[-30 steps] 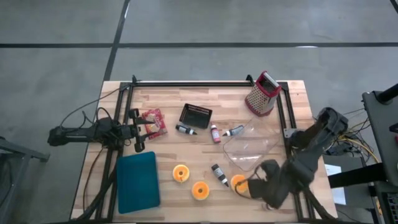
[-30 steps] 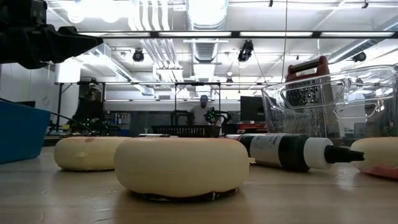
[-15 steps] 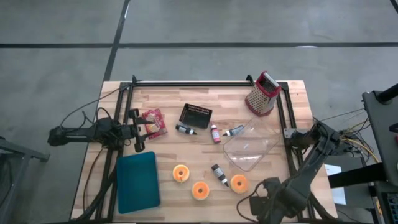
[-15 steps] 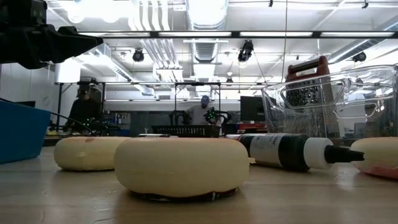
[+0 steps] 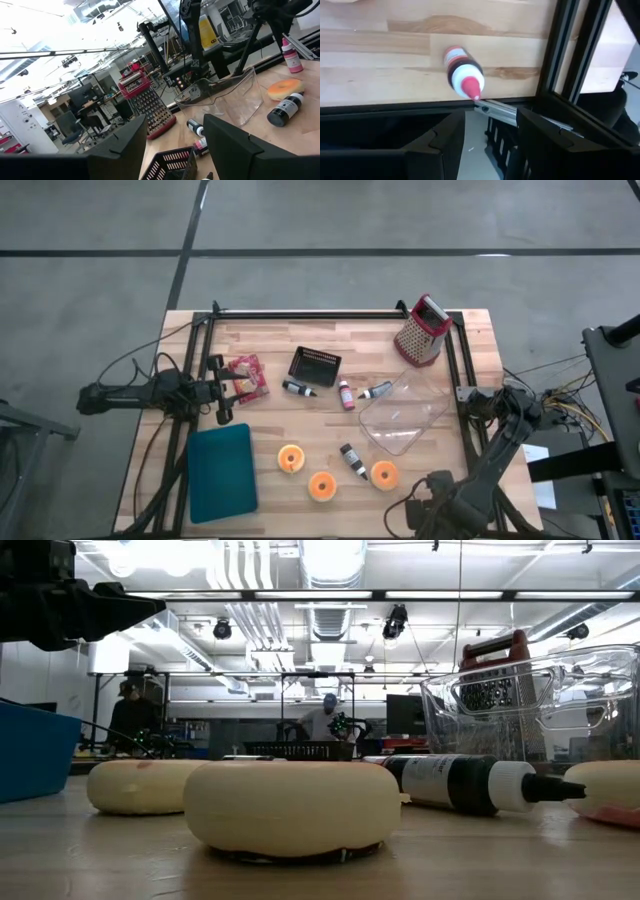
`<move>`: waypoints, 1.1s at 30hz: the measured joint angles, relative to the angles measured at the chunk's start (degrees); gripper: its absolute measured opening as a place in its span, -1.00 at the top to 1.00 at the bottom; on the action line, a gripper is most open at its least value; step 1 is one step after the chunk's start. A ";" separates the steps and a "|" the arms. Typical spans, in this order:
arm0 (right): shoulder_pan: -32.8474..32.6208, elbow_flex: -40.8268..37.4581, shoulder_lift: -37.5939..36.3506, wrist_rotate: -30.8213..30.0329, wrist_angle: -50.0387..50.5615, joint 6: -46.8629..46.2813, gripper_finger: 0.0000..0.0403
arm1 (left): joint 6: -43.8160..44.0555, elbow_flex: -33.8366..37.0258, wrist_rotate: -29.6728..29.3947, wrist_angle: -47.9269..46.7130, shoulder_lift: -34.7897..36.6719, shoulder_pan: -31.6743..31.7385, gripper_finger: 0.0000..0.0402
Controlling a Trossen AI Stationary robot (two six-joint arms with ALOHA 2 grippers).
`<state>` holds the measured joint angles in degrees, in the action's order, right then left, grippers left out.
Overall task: Pick & Place Food Item
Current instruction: Put the bottom pink food coloring bottle into the transparent bin
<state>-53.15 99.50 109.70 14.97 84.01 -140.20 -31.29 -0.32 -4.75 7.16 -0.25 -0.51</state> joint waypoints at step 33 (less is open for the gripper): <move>-0.24 -6.09 1.39 -3.05 -3.69 0.27 0.21 | -0.01 0.02 0.01 -0.04 0.00 -0.02 0.01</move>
<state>-53.39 93.41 111.09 11.92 80.31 -139.93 -31.30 -0.30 -4.75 7.11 -0.25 -0.53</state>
